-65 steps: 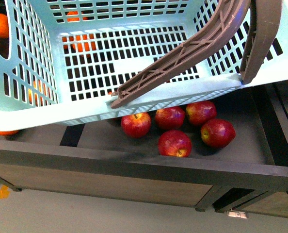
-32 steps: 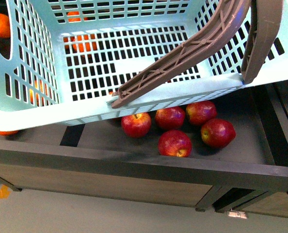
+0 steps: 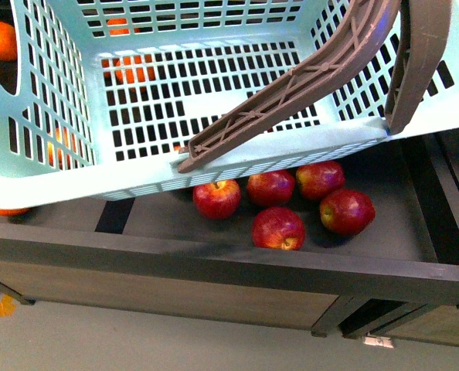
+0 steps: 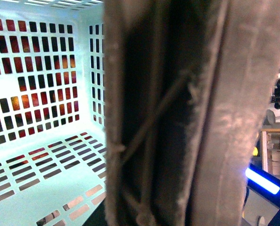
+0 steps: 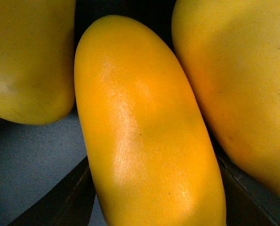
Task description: Pick mango and avocado into basket
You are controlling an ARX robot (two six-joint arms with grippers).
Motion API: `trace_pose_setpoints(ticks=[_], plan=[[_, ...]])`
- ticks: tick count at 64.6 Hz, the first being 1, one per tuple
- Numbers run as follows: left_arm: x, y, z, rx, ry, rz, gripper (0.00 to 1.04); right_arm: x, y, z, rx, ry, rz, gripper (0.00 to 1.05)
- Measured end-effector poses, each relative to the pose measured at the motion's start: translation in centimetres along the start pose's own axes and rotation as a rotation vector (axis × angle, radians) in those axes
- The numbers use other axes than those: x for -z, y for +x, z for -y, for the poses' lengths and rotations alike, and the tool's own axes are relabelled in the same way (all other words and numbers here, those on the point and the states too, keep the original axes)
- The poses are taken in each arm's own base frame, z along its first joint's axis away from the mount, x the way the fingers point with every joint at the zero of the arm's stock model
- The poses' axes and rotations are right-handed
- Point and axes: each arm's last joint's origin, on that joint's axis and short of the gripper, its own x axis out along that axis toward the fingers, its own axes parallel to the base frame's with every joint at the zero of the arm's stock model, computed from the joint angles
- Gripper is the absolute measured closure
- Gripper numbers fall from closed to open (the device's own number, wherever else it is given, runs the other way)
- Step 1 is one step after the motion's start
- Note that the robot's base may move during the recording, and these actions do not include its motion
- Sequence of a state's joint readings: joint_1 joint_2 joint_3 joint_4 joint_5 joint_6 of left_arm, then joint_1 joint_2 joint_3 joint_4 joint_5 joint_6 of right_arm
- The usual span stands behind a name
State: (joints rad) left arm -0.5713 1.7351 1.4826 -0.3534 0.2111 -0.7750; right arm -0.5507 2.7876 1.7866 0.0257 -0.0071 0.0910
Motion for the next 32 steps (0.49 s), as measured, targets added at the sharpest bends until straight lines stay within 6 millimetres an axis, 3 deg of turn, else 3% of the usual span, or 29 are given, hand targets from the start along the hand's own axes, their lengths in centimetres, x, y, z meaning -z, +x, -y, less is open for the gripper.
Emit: trace_pose_setpoints(ticks=[19,32], plan=[[0.0,0.0,0.0,-0.001,0.000,0.001,0.90,0.5,-0.2,0.3,-0.018,0.005,0.009,0.46],[0.0,0.0,0.0,-0.001,0.000,0.001,0.90,0.9,-1.9,1.2,-0.065,0.012,0.029,0.47]])
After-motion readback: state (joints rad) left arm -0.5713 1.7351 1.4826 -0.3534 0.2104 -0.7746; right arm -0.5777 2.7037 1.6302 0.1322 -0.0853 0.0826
